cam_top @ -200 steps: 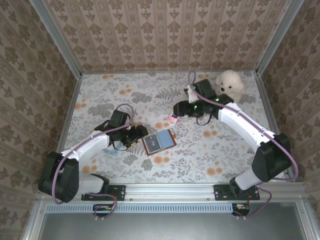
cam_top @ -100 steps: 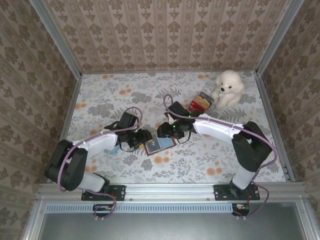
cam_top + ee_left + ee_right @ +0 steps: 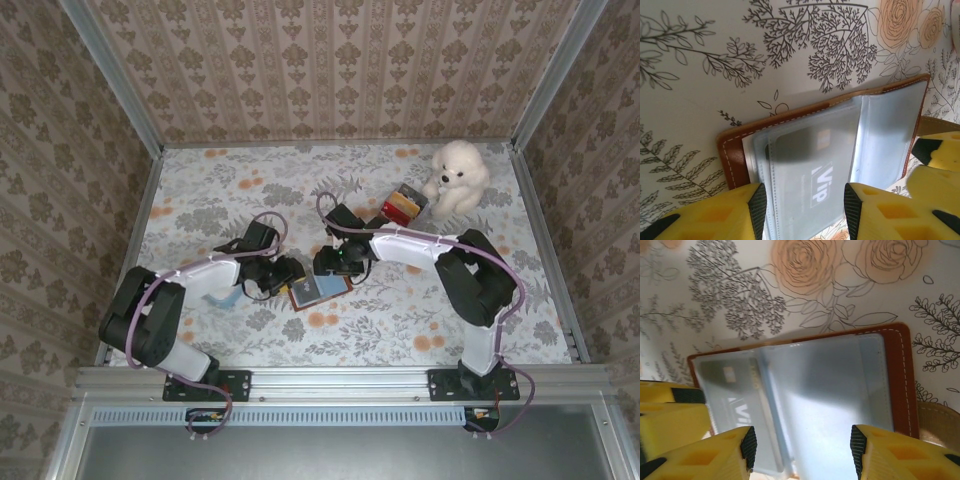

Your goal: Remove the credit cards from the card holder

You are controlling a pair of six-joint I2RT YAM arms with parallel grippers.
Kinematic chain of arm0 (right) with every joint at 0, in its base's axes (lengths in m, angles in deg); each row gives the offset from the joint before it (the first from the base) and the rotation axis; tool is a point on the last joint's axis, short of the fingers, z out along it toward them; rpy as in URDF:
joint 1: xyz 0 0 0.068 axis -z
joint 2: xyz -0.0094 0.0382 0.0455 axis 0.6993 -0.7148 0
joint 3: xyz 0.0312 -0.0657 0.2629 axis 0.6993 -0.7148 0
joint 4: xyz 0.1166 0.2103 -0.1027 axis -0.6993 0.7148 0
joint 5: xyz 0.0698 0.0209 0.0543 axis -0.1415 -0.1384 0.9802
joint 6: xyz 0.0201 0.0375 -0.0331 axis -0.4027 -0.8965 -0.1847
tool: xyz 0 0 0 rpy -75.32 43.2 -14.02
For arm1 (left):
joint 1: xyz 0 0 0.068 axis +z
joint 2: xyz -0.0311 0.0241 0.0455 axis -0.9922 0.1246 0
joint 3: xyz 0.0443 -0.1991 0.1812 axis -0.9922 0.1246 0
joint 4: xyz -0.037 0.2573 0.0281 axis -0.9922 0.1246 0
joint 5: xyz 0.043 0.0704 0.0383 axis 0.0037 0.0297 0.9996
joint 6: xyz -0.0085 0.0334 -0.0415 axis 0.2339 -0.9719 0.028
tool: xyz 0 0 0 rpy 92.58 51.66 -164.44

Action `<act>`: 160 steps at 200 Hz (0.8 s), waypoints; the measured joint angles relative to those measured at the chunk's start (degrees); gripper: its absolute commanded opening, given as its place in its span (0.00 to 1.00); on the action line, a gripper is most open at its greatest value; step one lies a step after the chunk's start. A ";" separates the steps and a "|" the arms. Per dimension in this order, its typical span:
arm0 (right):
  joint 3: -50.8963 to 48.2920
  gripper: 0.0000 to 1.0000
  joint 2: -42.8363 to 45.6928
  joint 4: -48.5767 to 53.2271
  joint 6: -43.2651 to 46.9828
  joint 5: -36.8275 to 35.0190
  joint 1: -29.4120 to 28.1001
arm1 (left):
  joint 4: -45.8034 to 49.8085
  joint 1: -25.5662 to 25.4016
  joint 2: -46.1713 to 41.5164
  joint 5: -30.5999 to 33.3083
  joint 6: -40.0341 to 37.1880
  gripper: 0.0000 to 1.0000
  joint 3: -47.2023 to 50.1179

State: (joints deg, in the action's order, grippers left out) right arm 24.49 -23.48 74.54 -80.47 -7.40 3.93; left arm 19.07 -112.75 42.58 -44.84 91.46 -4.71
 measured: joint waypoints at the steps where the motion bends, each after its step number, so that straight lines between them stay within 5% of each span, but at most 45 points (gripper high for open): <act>1: 0.00 0.56 -0.07 0.02 0.00 0.00 -0.02 | 0.02 0.02 0.00 0.00 -0.02 0.48 -0.02; 160: -0.04 0.53 -1.68 0.35 1.07 0.07 0.00 | 0.11 0.81 0.42 -0.04 -1.03 0.46 -0.35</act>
State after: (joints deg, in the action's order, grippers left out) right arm 24.44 -25.16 74.88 -79.40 -7.34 3.93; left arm 19.18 -111.95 42.99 -44.89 90.44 -5.06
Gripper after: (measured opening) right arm 0.541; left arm 0.463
